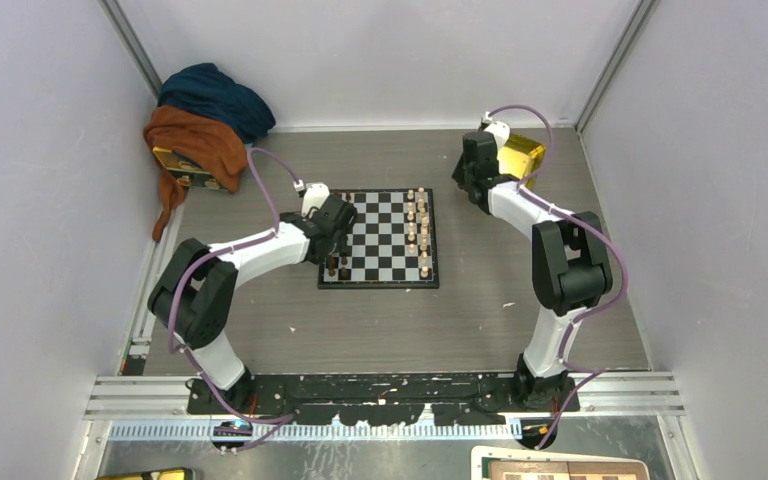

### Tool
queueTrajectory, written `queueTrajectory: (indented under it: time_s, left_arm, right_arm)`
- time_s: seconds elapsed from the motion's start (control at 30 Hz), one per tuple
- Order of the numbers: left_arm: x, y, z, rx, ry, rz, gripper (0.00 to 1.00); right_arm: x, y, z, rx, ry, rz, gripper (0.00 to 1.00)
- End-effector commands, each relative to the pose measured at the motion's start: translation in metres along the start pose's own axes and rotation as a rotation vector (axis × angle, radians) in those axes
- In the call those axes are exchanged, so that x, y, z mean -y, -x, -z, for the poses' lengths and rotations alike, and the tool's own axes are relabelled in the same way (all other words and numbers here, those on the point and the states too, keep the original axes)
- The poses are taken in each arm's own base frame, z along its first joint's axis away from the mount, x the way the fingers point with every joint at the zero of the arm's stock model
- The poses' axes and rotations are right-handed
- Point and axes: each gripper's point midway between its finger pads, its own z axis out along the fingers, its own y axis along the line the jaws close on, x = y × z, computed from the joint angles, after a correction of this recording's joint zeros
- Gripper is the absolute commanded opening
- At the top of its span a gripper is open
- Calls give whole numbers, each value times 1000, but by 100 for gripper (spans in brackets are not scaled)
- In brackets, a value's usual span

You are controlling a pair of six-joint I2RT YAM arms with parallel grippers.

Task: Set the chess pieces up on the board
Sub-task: Adjust the chess piece in the storage box.

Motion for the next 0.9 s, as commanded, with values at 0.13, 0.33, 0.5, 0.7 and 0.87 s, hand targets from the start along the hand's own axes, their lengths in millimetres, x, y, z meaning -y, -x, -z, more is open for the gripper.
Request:
queueTrajectory:
  time_s: [0.13, 0.33, 0.5, 0.7, 0.87]
  left_arm:
    - [2, 20, 3, 53, 2, 27, 100]
    - [-1, 22, 5, 67, 2, 14, 100]
    - [-1, 23, 5, 73, -3, 8, 100]
    - [-1, 25, 6, 86, -13, -3, 100]
    - [-1, 29, 9, 97, -21, -9, 100]
  right_arm:
    - [12, 51, -4, 54, -205, -49, 1]
    - [19, 42, -14, 5, -306, -137, 1]
    - [19, 30, -23, -37, -363, -238, 1]
    - [22, 22, -29, -49, -441, -372, 1]
    - [29, 10, -36, -45, -517, -465, 1]
